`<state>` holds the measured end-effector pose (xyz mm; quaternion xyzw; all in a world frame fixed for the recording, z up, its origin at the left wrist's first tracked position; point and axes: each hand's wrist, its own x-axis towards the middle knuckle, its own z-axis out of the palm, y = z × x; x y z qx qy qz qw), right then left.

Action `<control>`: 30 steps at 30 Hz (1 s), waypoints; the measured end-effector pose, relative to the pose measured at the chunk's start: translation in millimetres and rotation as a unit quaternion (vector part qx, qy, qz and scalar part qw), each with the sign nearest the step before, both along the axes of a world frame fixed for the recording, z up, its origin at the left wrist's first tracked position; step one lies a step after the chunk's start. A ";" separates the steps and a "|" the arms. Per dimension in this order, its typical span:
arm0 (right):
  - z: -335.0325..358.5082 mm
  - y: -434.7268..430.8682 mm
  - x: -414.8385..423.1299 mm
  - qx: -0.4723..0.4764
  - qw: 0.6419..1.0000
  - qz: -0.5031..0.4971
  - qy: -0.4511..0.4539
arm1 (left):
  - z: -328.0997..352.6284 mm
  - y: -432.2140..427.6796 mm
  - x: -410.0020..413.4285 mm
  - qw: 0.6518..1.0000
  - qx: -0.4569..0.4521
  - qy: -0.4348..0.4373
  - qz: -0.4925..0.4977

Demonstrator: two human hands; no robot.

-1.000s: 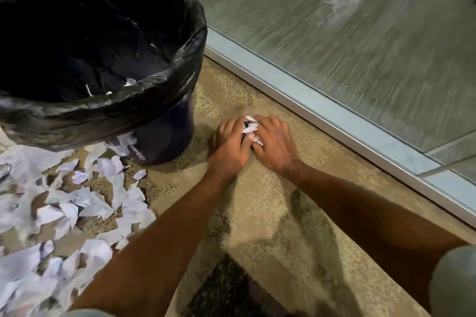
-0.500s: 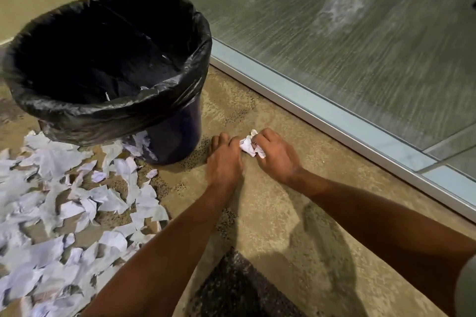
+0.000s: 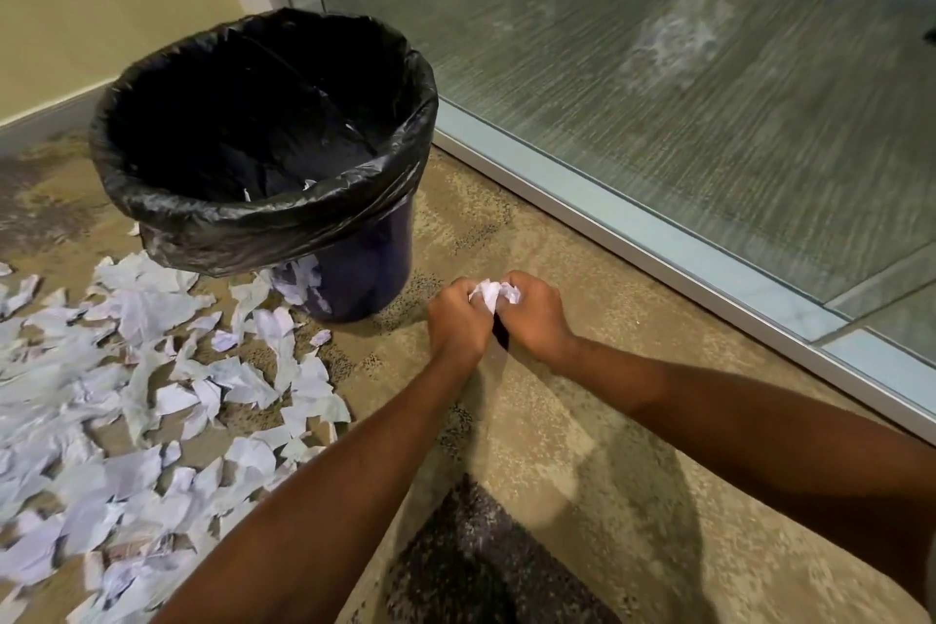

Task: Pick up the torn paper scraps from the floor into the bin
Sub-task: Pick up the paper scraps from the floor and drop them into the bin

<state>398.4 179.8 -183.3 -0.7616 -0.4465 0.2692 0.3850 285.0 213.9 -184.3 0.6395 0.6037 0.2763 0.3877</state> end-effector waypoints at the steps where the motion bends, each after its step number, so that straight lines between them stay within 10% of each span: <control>1: 2.9 0.2 -2.1 -0.024 0.999 -0.016 0.027 | 1.7 -1.5 0.3 0.999 -0.030 -0.013 0.010; 12: 91.3 -18.6 -3.6 -0.057 0.990 0.001 0.126 | 78.2 -6.9 -15.2 0.962 -0.207 -0.177 0.011; 30: 315.5 18.1 -82.5 0.140 0.975 0.012 0.172 | 308.5 31.2 -77.0 0.961 -0.039 -0.274 0.007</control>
